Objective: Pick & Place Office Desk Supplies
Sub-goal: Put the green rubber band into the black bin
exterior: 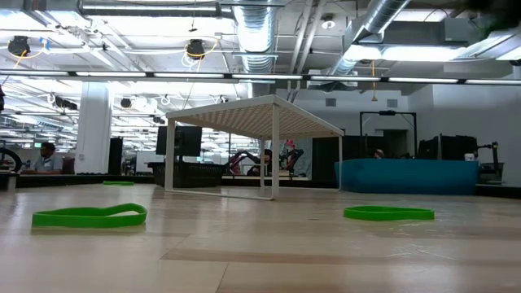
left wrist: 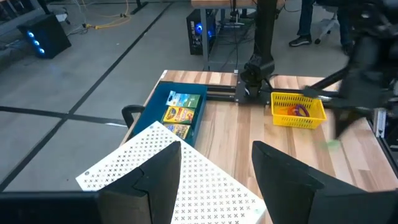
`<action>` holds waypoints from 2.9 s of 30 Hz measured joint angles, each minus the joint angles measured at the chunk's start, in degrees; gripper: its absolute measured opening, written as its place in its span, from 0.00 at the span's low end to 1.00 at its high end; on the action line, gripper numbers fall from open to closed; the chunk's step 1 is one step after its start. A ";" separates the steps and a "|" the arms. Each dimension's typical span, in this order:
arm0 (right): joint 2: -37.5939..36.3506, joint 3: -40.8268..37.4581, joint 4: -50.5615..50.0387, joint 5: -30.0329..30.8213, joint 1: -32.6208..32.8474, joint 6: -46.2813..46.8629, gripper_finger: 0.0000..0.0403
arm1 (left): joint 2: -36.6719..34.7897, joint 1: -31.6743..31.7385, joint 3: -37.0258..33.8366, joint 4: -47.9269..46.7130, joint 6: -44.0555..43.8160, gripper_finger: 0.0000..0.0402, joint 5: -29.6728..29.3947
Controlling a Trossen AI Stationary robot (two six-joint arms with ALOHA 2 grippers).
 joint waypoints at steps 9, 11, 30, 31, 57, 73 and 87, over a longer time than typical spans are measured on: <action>-5.49 -9.30 36.28 -2.75 -33.54 -32.71 0.00 | 0.00 -0.37 0.00 -2.27 0.26 0.48 0.42; -5.48 -11.69 48.26 -12.47 -39.69 -35.84 0.00 | 0.00 -0.43 0.00 -2.49 -0.03 0.48 0.56; 2.09 -3.19 81.29 -31.11 -40.19 -36.35 0.00 | 0.00 -3.87 0.00 -2.21 -4.09 0.48 1.76; 2.05 -2.59 79.13 -30.49 -40.29 -37.04 0.00 | 0.00 -3.89 0.00 -2.07 -4.09 0.48 1.78; 2.05 -2.33 77.11 -30.01 -40.28 -37.53 0.00 | 0.00 -3.88 0.00 -1.59 -4.55 0.48 1.72; 2.05 -2.33 77.11 -30.00 -40.28 -37.00 0.00 | 0.02 -3.88 0.00 -2.85 -5.19 0.48 1.70; 2.05 -2.33 77.11 -30.01 -40.28 -36.88 0.00 | -2.57 -14.40 -9.46 -20.60 -23.37 0.48 1.64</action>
